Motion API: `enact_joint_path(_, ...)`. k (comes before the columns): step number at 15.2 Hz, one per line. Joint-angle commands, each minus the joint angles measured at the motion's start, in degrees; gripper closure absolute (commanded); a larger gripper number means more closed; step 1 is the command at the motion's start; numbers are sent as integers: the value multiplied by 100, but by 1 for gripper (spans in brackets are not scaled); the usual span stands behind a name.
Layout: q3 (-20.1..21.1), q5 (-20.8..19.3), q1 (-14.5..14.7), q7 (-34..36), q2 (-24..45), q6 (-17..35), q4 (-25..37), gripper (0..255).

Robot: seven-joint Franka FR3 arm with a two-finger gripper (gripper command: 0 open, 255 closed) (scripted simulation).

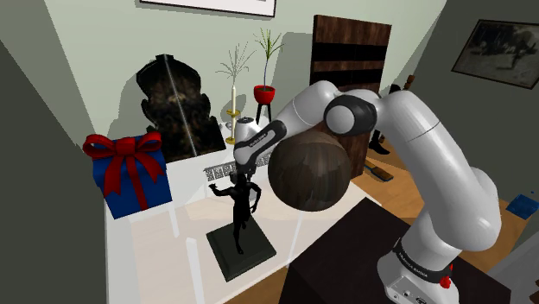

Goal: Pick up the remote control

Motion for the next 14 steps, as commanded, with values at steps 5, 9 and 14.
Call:
enact_joint_path(5, 15, 11, -10, -9, -395, -203, -192, 255)
enact_joint_path(9, 26, 20, -17, -16, -641, -358, -282, 255)
enact_joint_path(14, 34, 28, -22, -23, -823, -490, -333, 255)
